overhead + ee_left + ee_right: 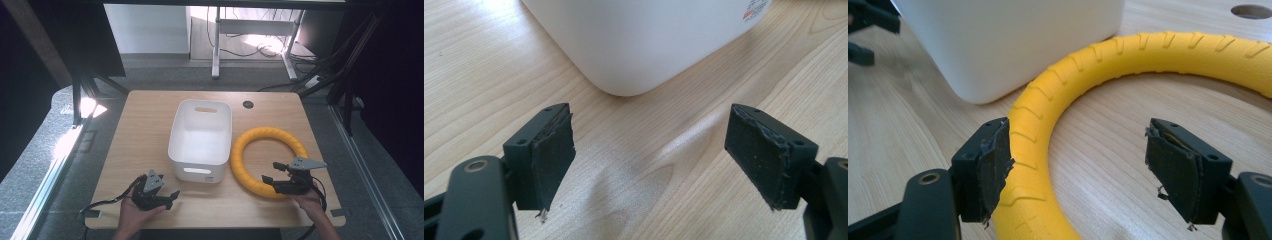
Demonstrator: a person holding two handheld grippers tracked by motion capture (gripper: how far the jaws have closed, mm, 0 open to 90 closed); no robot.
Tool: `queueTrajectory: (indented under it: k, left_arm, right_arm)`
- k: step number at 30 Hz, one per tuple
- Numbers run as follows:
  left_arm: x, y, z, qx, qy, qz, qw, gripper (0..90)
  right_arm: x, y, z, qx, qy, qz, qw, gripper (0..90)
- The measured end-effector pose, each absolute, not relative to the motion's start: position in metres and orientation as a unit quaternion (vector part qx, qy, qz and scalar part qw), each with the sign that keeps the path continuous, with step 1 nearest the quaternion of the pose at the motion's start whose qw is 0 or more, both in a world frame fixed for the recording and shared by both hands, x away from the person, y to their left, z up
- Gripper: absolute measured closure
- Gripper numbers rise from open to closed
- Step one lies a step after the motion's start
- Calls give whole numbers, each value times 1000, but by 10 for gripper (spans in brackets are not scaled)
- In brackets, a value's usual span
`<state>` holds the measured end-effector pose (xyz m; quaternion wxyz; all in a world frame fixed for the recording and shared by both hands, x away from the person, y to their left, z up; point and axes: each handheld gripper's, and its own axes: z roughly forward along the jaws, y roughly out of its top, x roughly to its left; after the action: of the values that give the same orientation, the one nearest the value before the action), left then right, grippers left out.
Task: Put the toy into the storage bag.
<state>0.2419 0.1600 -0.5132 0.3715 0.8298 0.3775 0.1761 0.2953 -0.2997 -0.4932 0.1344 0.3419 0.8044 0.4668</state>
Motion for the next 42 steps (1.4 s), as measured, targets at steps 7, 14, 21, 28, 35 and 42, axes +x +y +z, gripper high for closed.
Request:
queueTrajectory:
  k: [7, 14, 21, 28, 35, 42]
  left_arm:
    - [245, 155, -519, 837, 377, 164, 362, 198]
    - [245, 156, -518, 836, 376, 163, 364, 198]
    - [244, 154, -521, 841, 372, 159, 359, 198]
    - [244, 152, -523, 847, 370, 156, 349, 198]
    - [244, 152, -523, 847, 369, 155, 350, 198]
    - [243, 152, -524, 847, 368, 155, 350, 198]
  right_arm:
    - [292, -301, -485, 327, 822, 447, 132, 262]
    - [292, -306, -477, 318, 829, 441, 128, 279]
    - [294, -307, -466, 311, 833, 440, 125, 301]
    - [301, -303, -460, 287, 850, 427, 110, 314]
    - [307, -297, -452, 267, 875, 391, 95, 314]
    - [315, -287, -442, 255, 892, 363, 86, 315]
